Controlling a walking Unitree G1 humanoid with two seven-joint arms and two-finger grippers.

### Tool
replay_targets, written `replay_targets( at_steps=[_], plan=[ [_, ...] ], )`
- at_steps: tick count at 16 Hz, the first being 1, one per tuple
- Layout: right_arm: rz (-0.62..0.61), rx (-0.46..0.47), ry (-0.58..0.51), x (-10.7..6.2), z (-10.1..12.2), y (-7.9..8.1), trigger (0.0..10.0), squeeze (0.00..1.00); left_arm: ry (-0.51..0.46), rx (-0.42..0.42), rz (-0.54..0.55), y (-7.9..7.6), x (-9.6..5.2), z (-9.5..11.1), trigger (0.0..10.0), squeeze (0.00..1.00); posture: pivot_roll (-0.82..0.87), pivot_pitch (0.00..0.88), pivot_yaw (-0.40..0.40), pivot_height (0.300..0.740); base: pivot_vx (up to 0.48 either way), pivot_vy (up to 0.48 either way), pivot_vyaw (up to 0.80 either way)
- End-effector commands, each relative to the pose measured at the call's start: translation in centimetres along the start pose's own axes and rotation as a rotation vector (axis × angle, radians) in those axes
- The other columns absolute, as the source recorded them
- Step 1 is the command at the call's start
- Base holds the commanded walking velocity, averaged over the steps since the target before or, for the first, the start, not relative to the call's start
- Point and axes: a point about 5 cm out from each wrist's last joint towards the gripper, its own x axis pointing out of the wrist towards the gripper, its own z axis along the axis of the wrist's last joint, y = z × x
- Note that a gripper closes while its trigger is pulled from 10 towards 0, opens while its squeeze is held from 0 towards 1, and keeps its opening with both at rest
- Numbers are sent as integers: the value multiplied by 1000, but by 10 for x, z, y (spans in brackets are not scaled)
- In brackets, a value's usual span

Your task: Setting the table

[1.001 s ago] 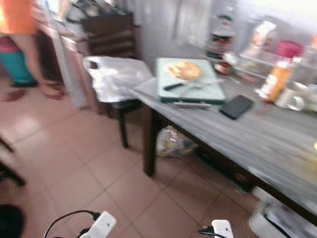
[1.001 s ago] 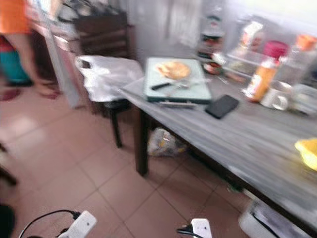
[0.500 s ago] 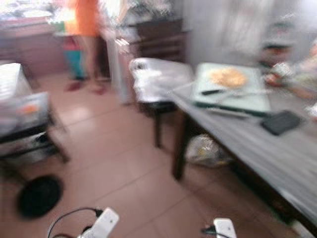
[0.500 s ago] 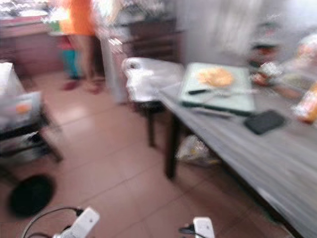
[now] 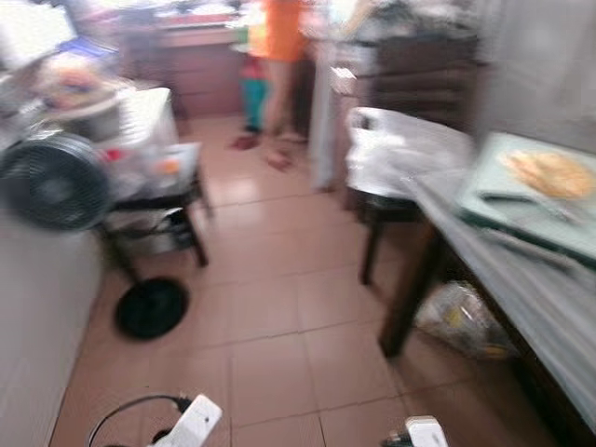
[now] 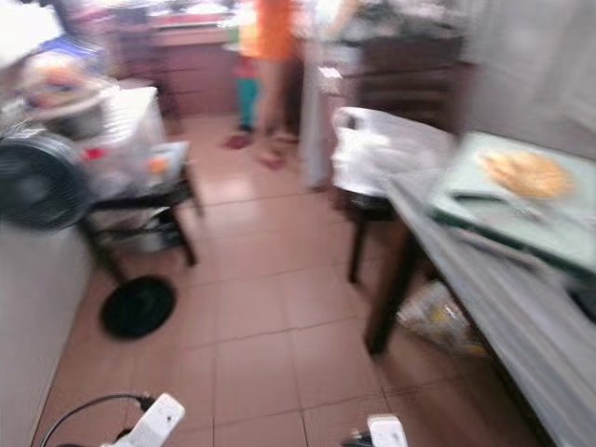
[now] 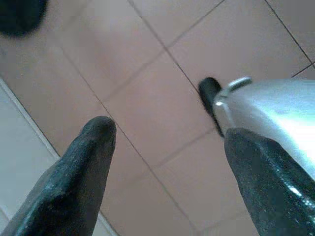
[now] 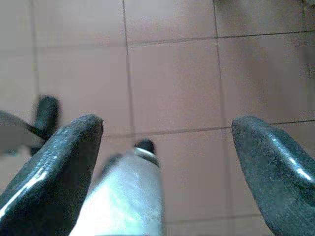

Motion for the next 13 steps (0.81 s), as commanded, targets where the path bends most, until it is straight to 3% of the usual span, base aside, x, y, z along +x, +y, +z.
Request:
replay_targets(
  at_steps=[1,9,13],
  plan=[
    [25,-4,-18,2,7,8,10000,0,20,-10,20,6,-1,-6,10000,0,95,0,-27,740,0,0,800],
    [28,-19,8,1,0,10,10000,0,18,-37,23,6,-1,-5,10000,0,90,0,-27,740,0,0,786],
    [27,-30,11,1,-1,12,10000,0,15,-47,18,5,-1,-4,10000,0,88,0,-30,740,0,227,0]
  ],
)
